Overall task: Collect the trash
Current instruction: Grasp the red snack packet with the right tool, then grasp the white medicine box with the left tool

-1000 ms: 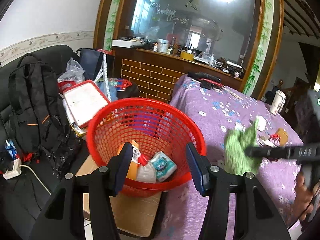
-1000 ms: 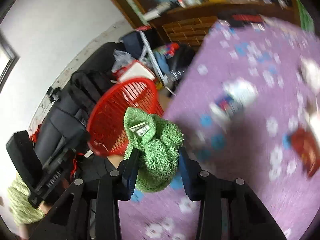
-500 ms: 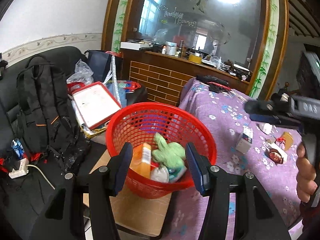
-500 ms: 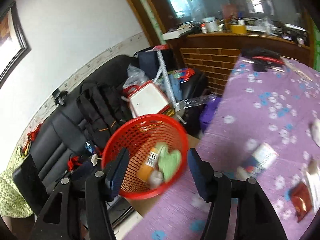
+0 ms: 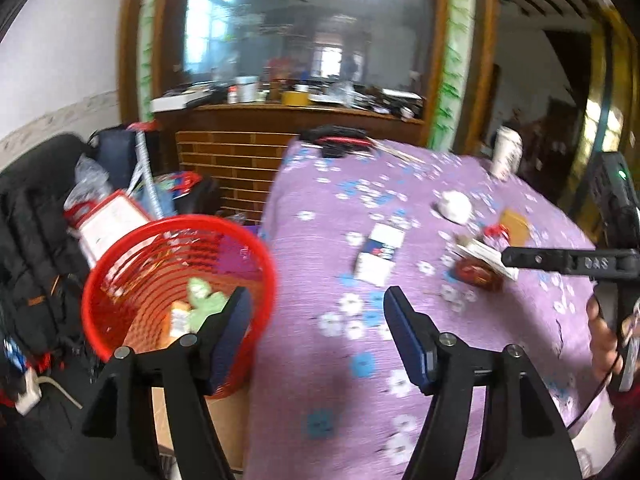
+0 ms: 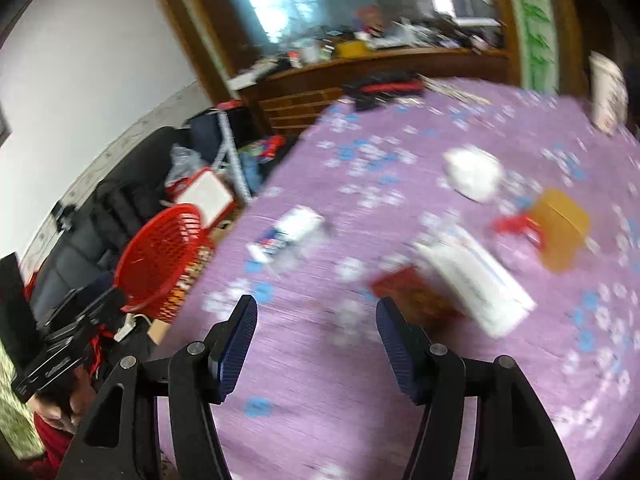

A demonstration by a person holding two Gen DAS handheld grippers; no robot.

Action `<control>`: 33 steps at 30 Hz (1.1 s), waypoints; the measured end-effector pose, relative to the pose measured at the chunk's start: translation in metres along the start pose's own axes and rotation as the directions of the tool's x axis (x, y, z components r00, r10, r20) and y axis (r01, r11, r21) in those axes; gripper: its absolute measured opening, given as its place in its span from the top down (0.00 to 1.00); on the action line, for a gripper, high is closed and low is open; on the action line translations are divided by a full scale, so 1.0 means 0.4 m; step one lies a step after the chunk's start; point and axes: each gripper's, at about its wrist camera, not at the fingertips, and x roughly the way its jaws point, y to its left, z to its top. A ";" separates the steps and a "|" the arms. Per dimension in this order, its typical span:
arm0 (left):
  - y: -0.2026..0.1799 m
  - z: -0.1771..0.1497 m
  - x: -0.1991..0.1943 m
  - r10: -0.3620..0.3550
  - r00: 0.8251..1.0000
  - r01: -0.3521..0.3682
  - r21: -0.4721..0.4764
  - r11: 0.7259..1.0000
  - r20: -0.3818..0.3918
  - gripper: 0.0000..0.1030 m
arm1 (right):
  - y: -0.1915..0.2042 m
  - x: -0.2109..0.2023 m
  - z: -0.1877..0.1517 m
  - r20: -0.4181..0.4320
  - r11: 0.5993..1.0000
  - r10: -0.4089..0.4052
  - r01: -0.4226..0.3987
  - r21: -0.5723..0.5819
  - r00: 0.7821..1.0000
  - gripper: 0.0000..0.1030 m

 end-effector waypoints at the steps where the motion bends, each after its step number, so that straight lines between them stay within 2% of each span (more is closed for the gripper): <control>1: -0.027 0.007 0.011 -0.007 1.000 0.007 0.026 1.000 -0.010 0.34 | -0.025 0.000 0.000 -0.006 1.000 -0.015 0.015 0.004 1.000 0.35; 3: -0.075 0.025 0.044 -0.010 0.999 0.013 0.074 0.997 -0.043 0.34 | -0.070 0.018 0.006 -0.042 0.999 -0.036 0.036 0.008 0.998 0.35; 6: -0.123 0.056 0.091 -0.020 0.996 0.031 0.124 0.992 -0.090 0.32 | -0.113 0.052 0.020 -0.082 0.999 -0.026 0.027 0.019 0.996 0.35; 9: -0.142 0.081 0.137 -0.016 0.991 0.035 0.140 0.990 -0.130 0.29 | -0.121 0.098 0.040 -0.116 1.000 -0.016 0.015 -0.013 0.993 0.35; 12: -0.140 0.111 0.195 -0.021 0.982 0.043 0.112 0.993 -0.187 0.28 | -0.113 0.139 0.043 -0.152 0.999 0.012 -0.019 -0.044 0.988 0.35; 14: -0.138 0.121 0.223 -0.019 0.977 0.042 0.108 0.993 -0.211 0.28 | -0.104 0.165 0.038 -0.169 0.996 -0.014 0.000 -0.085 0.986 0.35; 18: -0.155 0.130 0.291 0.032 0.968 0.011 0.167 0.986 -0.251 0.28 | -0.076 0.184 0.015 -0.169 0.981 -0.074 0.041 -0.190 0.983 0.36; 19: -0.162 0.130 0.309 0.045 0.965 0.004 0.184 0.983 -0.260 0.28 | -0.072 0.183 0.005 -0.163 0.977 -0.090 0.056 -0.204 0.982 0.41; 20: -0.165 0.130 0.322 0.050 0.962 0.002 0.189 0.982 -0.269 0.28 | -0.072 0.180 0.002 -0.156 0.977 -0.096 0.063 -0.204 0.983 0.57; 21: -0.168 0.129 0.338 0.054 0.959 0.001 0.192 0.981 -0.279 0.28 | -0.075 0.170 -0.001 -0.150 0.980 -0.091 0.061 -0.189 0.984 0.62; 29: -0.207 0.122 0.426 0.078 0.949 -0.012 0.213 0.977 -0.305 0.28 | -0.068 0.061 -0.036 -0.065 0.990 -0.067 0.058 -0.130 0.996 0.63; 30: -0.210 0.119 0.434 0.086 0.949 -0.020 0.215 0.976 -0.304 0.36 | -0.067 0.050 -0.042 -0.058 0.991 -0.066 0.058 -0.123 0.996 0.63; 31: -0.214 0.116 0.441 0.089 0.948 -0.023 0.213 0.977 -0.307 0.53 | -0.066 0.036 -0.052 -0.049 0.992 -0.064 0.058 -0.109 0.997 0.63; 33: -0.215 0.109 0.456 0.089 0.942 -0.024 0.198 0.980 -0.324 0.64 | -0.065 0.021 -0.067 -0.044 0.995 -0.056 0.051 -0.090 0.997 0.63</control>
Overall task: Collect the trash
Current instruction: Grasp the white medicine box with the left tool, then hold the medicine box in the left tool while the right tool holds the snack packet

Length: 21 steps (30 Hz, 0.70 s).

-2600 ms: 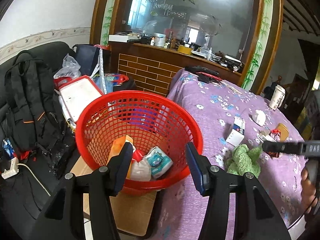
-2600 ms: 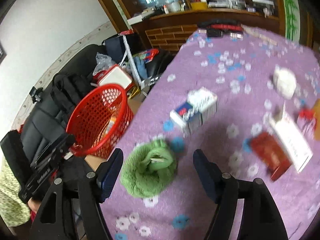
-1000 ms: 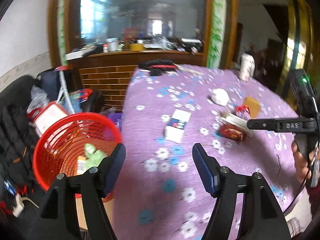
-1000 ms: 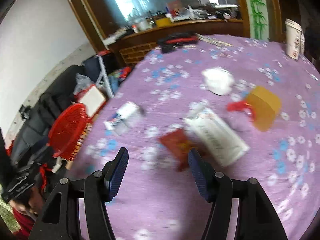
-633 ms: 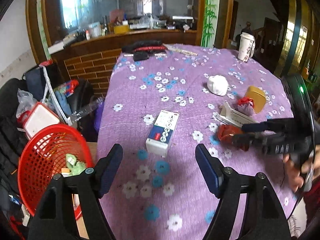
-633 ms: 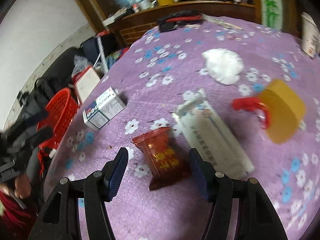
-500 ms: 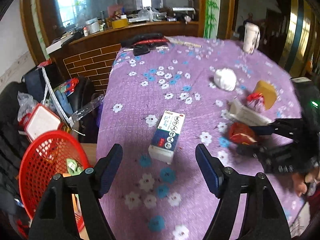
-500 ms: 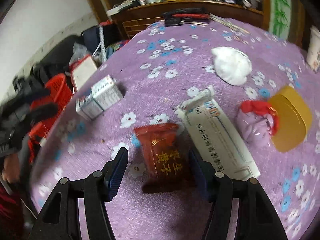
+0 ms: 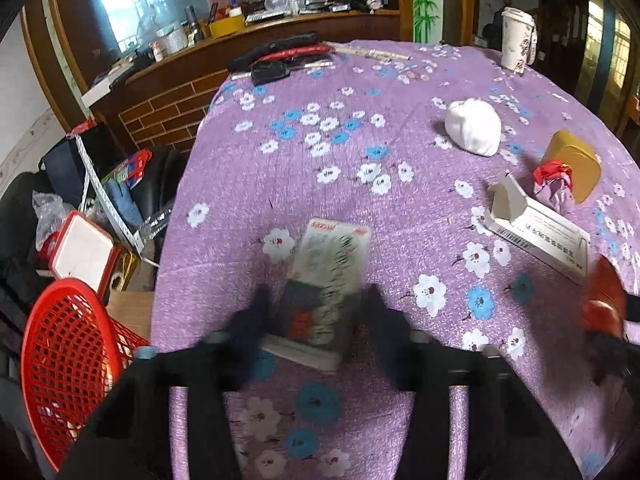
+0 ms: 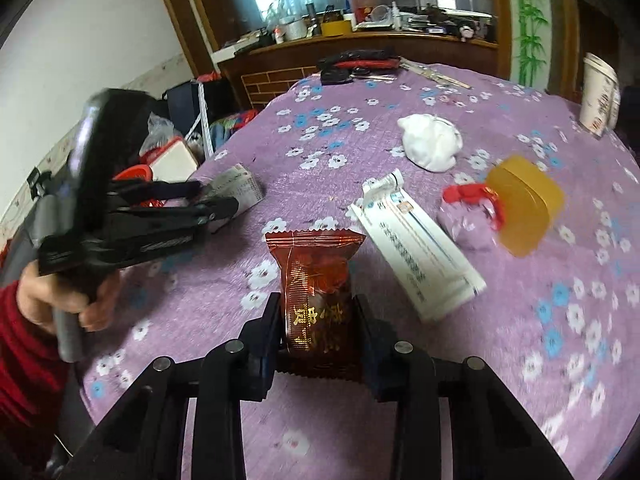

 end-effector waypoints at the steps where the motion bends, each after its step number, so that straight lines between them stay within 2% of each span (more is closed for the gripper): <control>1: 0.000 -0.001 0.003 -0.004 1.000 0.004 -0.005 1.000 -0.002 0.68 | 0.002 -0.011 -0.011 0.006 1.000 0.005 -0.005 0.011 1.000 0.63; 4: -0.002 -0.016 -0.005 0.001 1.000 -0.001 -0.024 1.000 0.011 0.68 | 0.010 -0.034 -0.028 0.031 1.000 -0.003 0.002 0.025 1.000 0.63; 6: -0.005 -0.032 -0.025 -0.020 0.999 0.022 -0.041 0.999 0.031 0.68 | 0.012 -0.054 -0.039 0.055 0.999 -0.015 0.014 0.035 0.998 0.63; 10: -0.024 -0.082 -0.109 -0.040 0.993 0.048 -0.071 0.996 0.109 0.68 | 0.013 -0.085 -0.057 0.086 0.998 -0.033 0.028 0.057 0.996 0.63; 16: -0.077 -0.174 -0.248 -0.041 0.966 0.066 -0.090 0.994 0.257 0.68 | 0.014 -0.116 -0.077 0.123 0.996 -0.058 0.049 0.075 0.991 0.64; 21: -0.099 -0.205 -0.305 -0.040 0.951 0.069 -0.085 0.994 0.306 0.68 | 0.024 -0.141 -0.094 0.142 0.995 -0.078 0.068 0.074 0.987 0.64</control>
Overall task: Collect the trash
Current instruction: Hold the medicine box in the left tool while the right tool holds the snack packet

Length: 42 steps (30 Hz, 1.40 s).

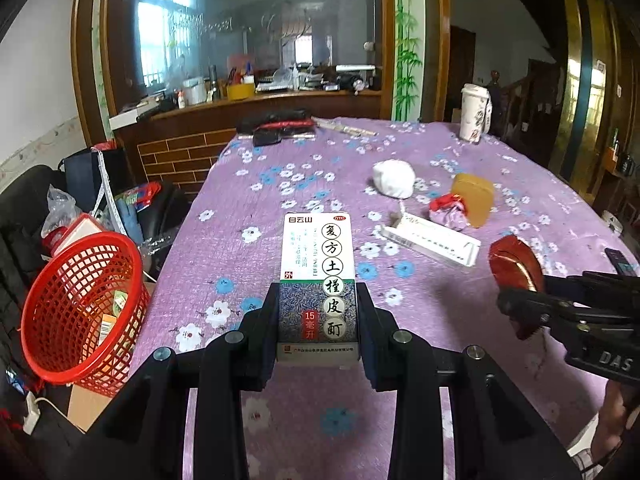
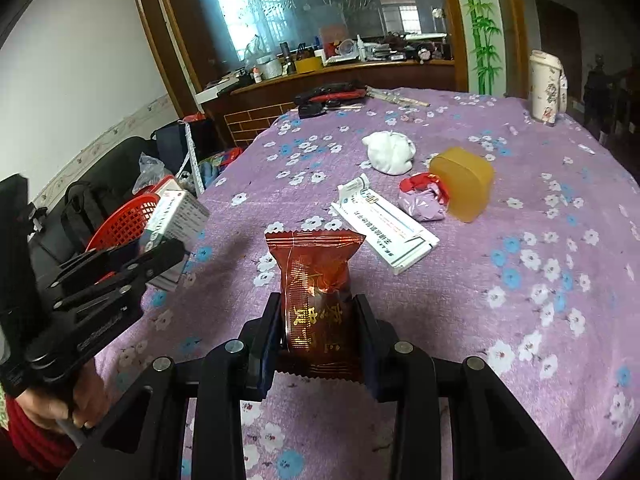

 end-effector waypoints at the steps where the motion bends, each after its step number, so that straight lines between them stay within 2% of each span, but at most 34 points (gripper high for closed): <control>1: -0.002 0.000 -0.006 -0.008 1.000 0.008 -0.003 1.000 0.001 0.68 | 0.002 -0.008 -0.003 0.003 1.000 0.000 0.000 0.000 1.000 0.64; 6: -0.007 -0.010 -0.032 -0.036 0.999 0.036 -0.001 0.999 0.003 0.68 | 0.010 -0.035 -0.006 0.019 1.000 -0.006 0.006 0.003 1.000 0.64; 15: -0.004 -0.029 -0.064 -0.047 0.999 0.046 0.001 0.999 0.017 0.68 | 0.044 -0.052 -0.015 0.024 1.000 -0.018 0.018 -0.018 1.000 0.64; 42: -0.005 -0.036 -0.093 -0.043 0.999 0.043 0.000 0.999 0.023 0.68 | 0.072 -0.063 -0.030 0.012 0.999 -0.024 0.025 -0.038 1.000 0.64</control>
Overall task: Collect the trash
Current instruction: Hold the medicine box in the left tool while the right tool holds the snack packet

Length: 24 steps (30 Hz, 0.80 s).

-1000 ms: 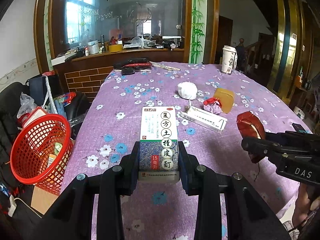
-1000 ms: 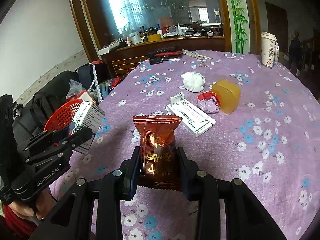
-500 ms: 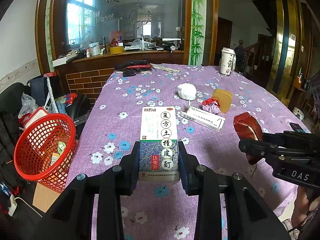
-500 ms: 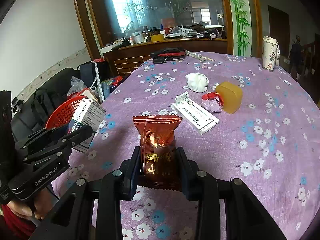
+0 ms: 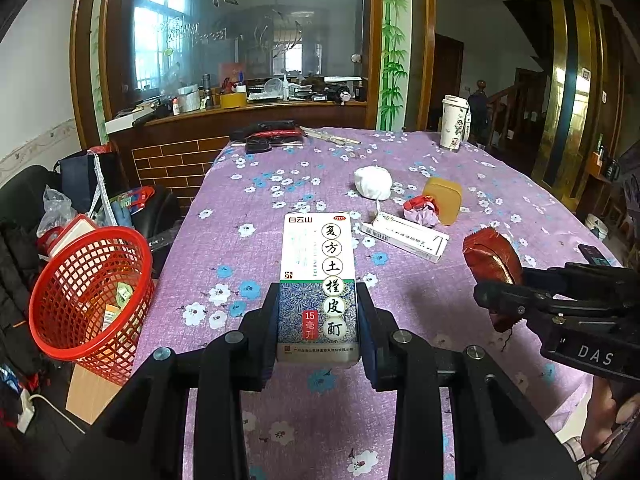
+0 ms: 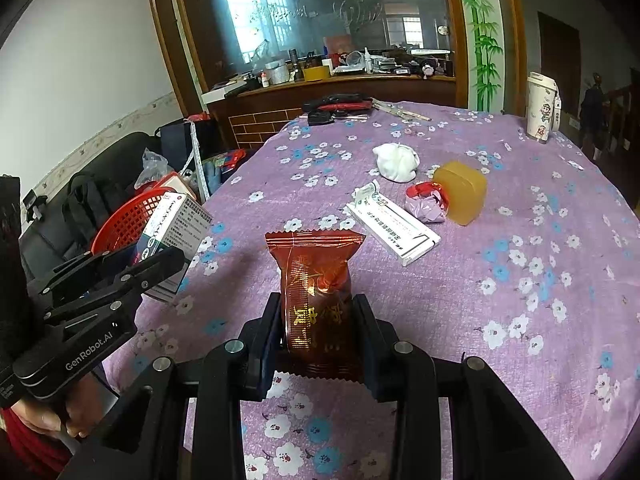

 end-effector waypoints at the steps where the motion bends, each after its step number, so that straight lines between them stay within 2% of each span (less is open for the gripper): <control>1: -0.001 -0.001 -0.001 0.001 1.000 -0.001 0.000 1.000 -0.001 0.68 | -0.001 0.001 0.001 -0.001 1.000 0.001 -0.001 0.000 1.000 0.64; 24: 0.042 0.000 -0.005 0.021 1.000 -0.021 -0.036 0.999 0.003 0.68 | 0.022 0.029 0.010 -0.023 1.000 0.014 -0.014 -0.020 1.000 0.64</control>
